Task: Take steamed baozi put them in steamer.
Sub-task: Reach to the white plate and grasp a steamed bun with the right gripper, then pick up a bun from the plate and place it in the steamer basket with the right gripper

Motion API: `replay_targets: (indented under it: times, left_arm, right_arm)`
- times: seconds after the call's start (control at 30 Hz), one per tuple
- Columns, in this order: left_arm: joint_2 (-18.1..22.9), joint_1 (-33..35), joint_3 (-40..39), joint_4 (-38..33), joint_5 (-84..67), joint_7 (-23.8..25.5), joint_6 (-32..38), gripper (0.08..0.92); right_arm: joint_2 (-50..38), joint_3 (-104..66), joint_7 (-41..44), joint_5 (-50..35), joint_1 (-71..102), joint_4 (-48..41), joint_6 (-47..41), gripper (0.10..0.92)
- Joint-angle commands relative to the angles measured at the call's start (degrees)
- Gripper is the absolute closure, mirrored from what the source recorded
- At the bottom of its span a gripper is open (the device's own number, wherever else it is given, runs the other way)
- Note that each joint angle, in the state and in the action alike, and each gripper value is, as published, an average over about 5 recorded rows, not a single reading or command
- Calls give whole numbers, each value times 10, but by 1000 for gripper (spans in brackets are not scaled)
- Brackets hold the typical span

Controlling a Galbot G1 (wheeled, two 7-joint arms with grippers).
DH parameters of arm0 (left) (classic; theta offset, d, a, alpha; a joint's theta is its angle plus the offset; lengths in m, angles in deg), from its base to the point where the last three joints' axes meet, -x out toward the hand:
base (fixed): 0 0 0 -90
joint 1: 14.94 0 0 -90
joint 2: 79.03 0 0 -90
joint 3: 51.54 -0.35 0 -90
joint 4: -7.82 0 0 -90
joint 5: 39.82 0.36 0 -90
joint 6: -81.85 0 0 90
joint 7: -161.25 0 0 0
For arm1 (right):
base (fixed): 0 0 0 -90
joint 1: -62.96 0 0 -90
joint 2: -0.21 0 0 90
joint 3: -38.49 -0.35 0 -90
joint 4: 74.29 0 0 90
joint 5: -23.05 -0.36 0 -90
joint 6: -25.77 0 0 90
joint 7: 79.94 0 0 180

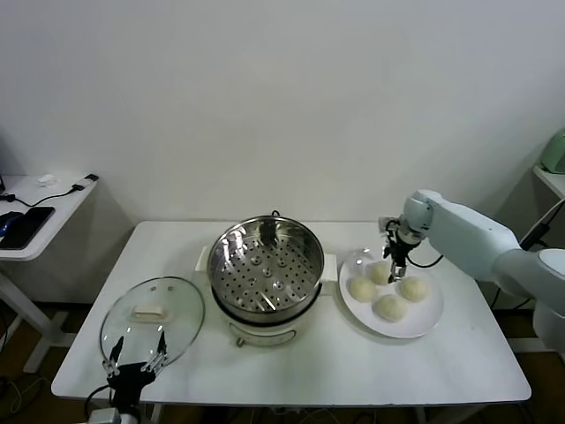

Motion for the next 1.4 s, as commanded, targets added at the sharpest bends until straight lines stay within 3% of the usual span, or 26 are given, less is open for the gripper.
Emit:
replay_targets:
  times: [0.03,0.3,0.43,0.6,0.77,0.9,1.1,1.2,1.4]
  left_arm:
    - [3,0,-3,1,2,-2,0,177]
    - [9,9,-8,-6,10,-6,4,177]
    - [12,16,-9,-13,15,-7,6,177]
    - [14,24,-9,-22,17,-10,9,177]
    - [11,32,-10,-35,17,-11,11,177]
    - [10,34,-10,-43,18,-11,11,177]
    - [8,34,-17,-45,22,-13,11,177]
    - [7,34,-24,-44,28,-14,12,177]
    - [6,34,-29,-42,31,-18,13,177]
  right_arm:
    - [13,-32,-8,11,19,-30,2,228]
    - [5,-32,-2,4,14,-11,1,423]
    - [-11,-24,1,-1,4,20,0,476]
    - [-54,24,3,-35,-70,108,-3,490]
    - [-78,169,8,-130,-254,236,12,491]
    - [-40,254,17,-194,-404,318,60,491]
    - [53,272,21,-229,-497,415,151,491]
    - [97,271,19,-202,-488,442,207,491]
    - [144,268,4,-52,-411,423,350,491]
